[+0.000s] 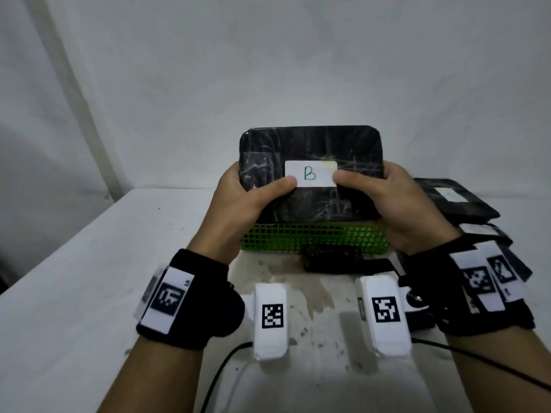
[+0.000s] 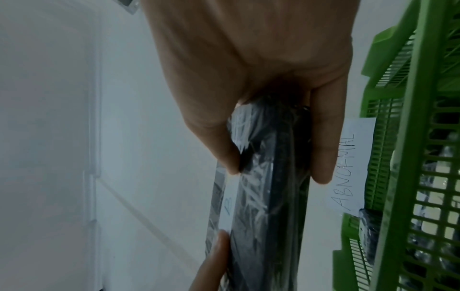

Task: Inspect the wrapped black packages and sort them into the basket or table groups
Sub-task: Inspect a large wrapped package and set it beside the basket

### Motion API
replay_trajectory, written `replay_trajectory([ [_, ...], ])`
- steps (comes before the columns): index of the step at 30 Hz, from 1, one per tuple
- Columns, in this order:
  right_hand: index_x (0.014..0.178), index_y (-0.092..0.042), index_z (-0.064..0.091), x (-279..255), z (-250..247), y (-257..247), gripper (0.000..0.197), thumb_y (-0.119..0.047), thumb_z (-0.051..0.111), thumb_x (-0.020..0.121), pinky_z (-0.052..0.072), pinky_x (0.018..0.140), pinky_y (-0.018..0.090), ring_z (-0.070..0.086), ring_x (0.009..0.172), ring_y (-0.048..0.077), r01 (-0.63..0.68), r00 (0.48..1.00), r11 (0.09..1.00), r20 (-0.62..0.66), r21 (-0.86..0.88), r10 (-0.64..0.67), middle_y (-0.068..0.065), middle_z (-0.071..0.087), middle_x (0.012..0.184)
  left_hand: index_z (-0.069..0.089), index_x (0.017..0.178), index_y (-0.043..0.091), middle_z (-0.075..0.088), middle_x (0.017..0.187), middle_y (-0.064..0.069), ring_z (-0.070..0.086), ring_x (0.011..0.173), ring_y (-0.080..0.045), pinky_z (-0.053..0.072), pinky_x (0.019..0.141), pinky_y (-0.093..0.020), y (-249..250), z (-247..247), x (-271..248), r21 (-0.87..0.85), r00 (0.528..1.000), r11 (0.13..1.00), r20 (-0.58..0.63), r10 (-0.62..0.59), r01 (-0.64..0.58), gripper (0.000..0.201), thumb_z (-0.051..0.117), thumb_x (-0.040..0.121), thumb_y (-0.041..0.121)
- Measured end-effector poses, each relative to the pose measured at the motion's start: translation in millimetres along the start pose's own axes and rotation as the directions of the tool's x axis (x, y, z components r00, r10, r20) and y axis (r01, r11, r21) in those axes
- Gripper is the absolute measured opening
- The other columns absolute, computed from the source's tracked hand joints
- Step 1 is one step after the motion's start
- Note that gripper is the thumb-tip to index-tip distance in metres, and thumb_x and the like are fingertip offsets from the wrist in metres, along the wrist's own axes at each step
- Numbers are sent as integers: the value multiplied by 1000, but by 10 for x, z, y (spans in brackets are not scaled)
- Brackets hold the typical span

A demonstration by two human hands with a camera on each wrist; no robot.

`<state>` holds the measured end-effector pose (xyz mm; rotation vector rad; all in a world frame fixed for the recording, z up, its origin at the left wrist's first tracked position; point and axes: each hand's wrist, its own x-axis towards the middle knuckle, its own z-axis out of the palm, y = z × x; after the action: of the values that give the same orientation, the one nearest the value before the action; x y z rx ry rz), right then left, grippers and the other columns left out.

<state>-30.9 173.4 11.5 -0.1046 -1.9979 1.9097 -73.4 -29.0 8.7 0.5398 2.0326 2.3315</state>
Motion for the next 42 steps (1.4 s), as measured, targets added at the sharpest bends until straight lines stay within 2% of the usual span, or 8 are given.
replay_trajectory([
  [9, 116, -16, 68, -89, -93, 34, 32, -27, 77, 87, 60, 58, 34, 77, 85, 17, 104, 993, 993, -43, -56, -106, 3, 77, 103, 66, 111, 16, 78, 97, 3, 75, 85, -10, 60, 69, -25, -3, 136, -10, 89, 997, 993, 20, 80, -81, 34, 81, 81, 18],
  [16, 104, -36, 67, -246, -280, -39, 31, -36, 82, 77, 63, 78, 47, 73, 99, 15, 151, 985, 956, -42, -250, -166, -12, 74, 101, 67, 110, 36, 75, 100, 17, 71, 89, 1, 60, 64, -25, 129, 116, -103, 164, 987, 986, 161, 4, -31, 27, 59, 91, 53],
  [22, 118, -33, 70, -266, -297, -175, 56, -64, 64, 72, 54, 91, 55, 71, 109, 14, -43, 989, 994, 144, 100, 29, -9, 75, 117, 70, 112, 34, 75, 110, 11, 71, 99, -5, 61, 82, -42, 114, 172, -115, 92, 983, 996, 183, -25, 8, 37, 57, 87, 57],
  [25, 103, -28, 70, -266, -259, -182, 33, -54, 66, 83, 56, 81, 47, 73, 98, 12, 10, 997, 987, 74, 163, -22, -7, 76, 103, 65, 110, 24, 72, 112, 4, 70, 102, -11, 59, 86, -46, 91, 146, -91, 60, 980, 998, 196, 16, -28, 28, 65, 89, 42],
  [30, 87, -25, 60, -261, -230, -152, 17, -31, 69, 75, 55, 72, 32, 70, 79, 5, 211, 977, 969, -5, 133, -212, -13, 71, 81, 66, 108, 28, 68, 122, -1, 70, 106, -18, 57, 83, -52, 47, 163, -106, 79, 977, 997, 213, -11, -6, 42, 66, 77, 57],
  [35, 93, -30, 59, -277, -230, -132, 42, -47, 77, 60, 46, 83, 44, 69, 81, 2, 112, 990, 993, 83, 40, -115, -15, 71, 88, 65, 99, 22, 70, 108, -11, 72, 97, -29, 60, 87, -50, -21, 179, -95, 46, 989, 990, 70, 131, -134, 40, 77, 70, 48],
  [40, 99, -19, 58, -230, -148, -46, 33, -16, 81, 76, 54, 88, 40, 70, 79, 9, 136, 991, 986, -20, 91, -135, 0, 65, 91, 63, 98, 29, 71, 97, -6, 69, 93, -39, 57, 85, -58, -4, 195, -112, 191, 962, 943, 85, 259, -271, 42, 74, 66, 53],
  [42, 93, -22, 60, -218, -113, 6, 35, -21, 85, 69, 56, 92, 43, 71, 81, 14, 169, 985, 981, -47, 94, -165, 4, 64, 91, 64, 97, 27, 70, 90, 1, 69, 91, -37, 57, 84, -58, -25, 192, -91, 201, 960, 939, 69, 270, -279, 41, 74, 65, 52],
])
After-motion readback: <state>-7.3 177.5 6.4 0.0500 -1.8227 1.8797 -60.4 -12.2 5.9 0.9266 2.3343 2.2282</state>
